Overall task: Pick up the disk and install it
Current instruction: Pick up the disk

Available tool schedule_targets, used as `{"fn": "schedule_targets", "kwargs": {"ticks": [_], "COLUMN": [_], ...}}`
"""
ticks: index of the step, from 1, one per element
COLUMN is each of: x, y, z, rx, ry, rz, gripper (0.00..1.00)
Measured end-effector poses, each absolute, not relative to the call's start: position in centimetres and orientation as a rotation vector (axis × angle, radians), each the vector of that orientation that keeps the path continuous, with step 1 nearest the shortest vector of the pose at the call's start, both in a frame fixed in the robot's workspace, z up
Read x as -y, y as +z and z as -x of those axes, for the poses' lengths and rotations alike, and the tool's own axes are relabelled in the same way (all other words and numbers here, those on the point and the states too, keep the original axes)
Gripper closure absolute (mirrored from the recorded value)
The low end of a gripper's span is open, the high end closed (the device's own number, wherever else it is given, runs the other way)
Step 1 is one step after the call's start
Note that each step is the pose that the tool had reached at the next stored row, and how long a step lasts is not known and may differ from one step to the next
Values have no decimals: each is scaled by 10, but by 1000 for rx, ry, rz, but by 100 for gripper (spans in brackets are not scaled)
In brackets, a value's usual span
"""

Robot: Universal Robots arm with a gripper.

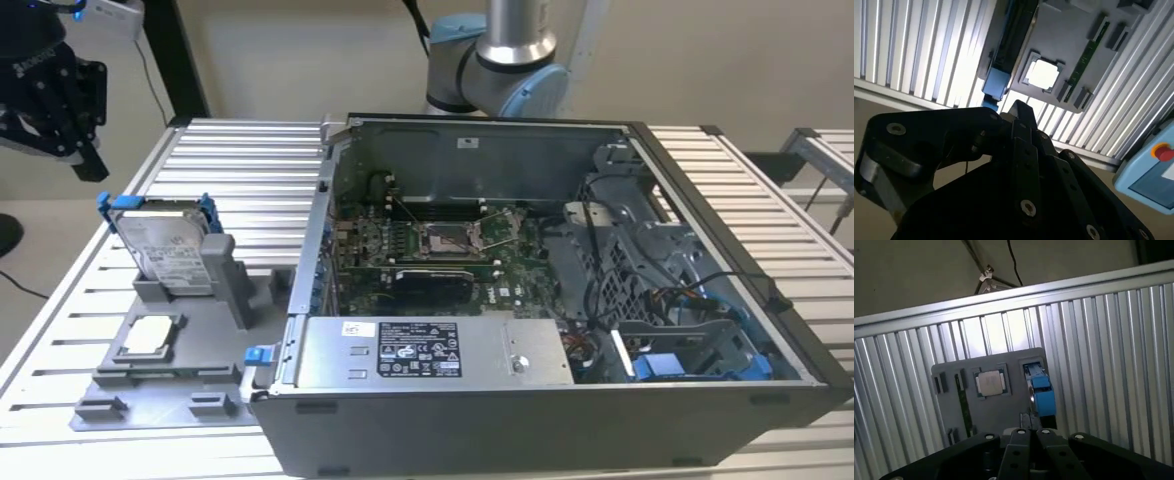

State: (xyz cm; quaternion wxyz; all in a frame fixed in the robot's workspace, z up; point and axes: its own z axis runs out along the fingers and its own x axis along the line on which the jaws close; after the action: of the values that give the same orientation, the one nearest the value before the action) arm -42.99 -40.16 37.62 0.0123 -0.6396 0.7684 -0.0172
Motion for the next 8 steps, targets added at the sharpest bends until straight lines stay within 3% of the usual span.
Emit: {"fn": "schedule_targets", "kwargs": {"ticks": [8], "x": [402], "y": [375], "z": [422], "rx": [-2352], "ry": [-40], "rz": [2034], "gripper": [100]}}
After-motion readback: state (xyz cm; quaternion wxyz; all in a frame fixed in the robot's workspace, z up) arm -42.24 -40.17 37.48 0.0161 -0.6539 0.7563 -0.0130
